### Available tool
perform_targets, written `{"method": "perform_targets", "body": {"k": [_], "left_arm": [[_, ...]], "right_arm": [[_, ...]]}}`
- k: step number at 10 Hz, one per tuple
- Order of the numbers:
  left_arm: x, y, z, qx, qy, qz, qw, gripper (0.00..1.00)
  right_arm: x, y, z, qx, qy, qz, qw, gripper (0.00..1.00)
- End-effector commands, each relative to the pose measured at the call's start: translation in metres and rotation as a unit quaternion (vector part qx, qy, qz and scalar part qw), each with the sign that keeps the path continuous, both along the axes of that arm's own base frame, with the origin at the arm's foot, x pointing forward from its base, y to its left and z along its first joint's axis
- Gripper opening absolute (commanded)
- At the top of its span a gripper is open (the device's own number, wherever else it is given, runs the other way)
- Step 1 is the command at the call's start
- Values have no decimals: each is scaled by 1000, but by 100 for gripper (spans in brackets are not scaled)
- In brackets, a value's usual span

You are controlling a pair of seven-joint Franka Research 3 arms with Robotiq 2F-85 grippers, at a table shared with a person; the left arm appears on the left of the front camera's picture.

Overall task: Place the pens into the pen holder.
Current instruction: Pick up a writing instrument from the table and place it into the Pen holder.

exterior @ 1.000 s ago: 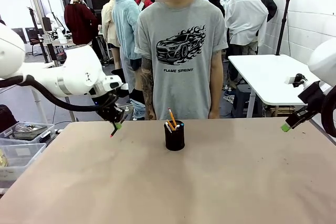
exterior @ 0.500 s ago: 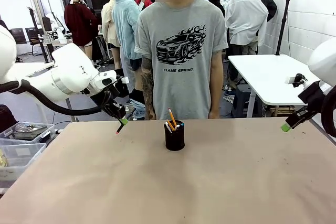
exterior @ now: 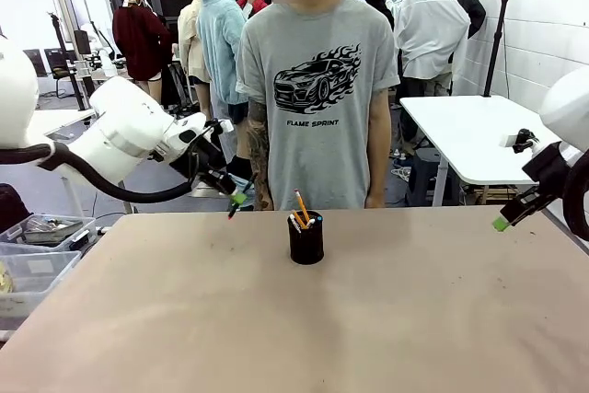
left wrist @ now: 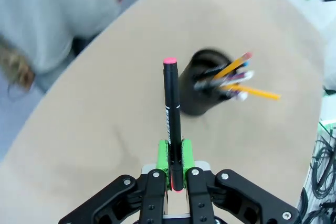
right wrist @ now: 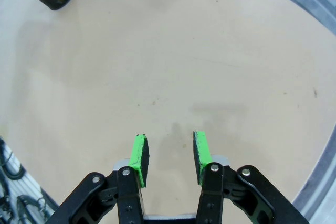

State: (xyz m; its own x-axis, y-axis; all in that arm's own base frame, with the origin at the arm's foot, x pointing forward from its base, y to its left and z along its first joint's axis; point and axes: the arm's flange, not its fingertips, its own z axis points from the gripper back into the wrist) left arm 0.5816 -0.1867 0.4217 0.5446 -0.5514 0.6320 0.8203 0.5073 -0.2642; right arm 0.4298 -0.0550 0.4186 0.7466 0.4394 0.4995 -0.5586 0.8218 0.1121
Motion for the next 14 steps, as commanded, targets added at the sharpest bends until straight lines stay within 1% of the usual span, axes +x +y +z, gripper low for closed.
{"method": "perform_targets", "body": {"k": [1,2,3,4,6,8,9,12,13,14], "left_arm": [[17,5,-18,-83,-9,-102,991,0],[25,-4,-21,-113,-35,-130,984,0],[32,-17,-24,-135,-54,-153,978,0],[37,-28,-29,-145,-81,-175,971,0],[48,-49,-43,-192,-107,-199,955,0],[51,-56,-50,-238,-144,-204,939,0],[52,-60,-54,-250,-144,-208,934,0],[50,-67,-73,-266,-110,-223,931,0],[48,-67,-77,-267,-110,-224,931,0],[46,-67,-82,-278,-96,-227,928,0]], "right_arm": [[-2,0,-4,8,-5,8,1000,46],[-2,0,-4,8,-5,8,1000,46],[-2,0,-4,8,-5,8,1000,46],[-2,0,-4,8,-5,8,1000,46],[-2,0,-4,8,-5,8,1000,46],[-2,0,-4,8,-5,8,1000,46],[-2,0,-4,8,-5,8,1000,46],[-2,0,-4,8,-5,8,1000,46],[-2,0,-4,8,-5,8,1000,46],[-2,0,-4,8,-5,8,1000,46]]}}
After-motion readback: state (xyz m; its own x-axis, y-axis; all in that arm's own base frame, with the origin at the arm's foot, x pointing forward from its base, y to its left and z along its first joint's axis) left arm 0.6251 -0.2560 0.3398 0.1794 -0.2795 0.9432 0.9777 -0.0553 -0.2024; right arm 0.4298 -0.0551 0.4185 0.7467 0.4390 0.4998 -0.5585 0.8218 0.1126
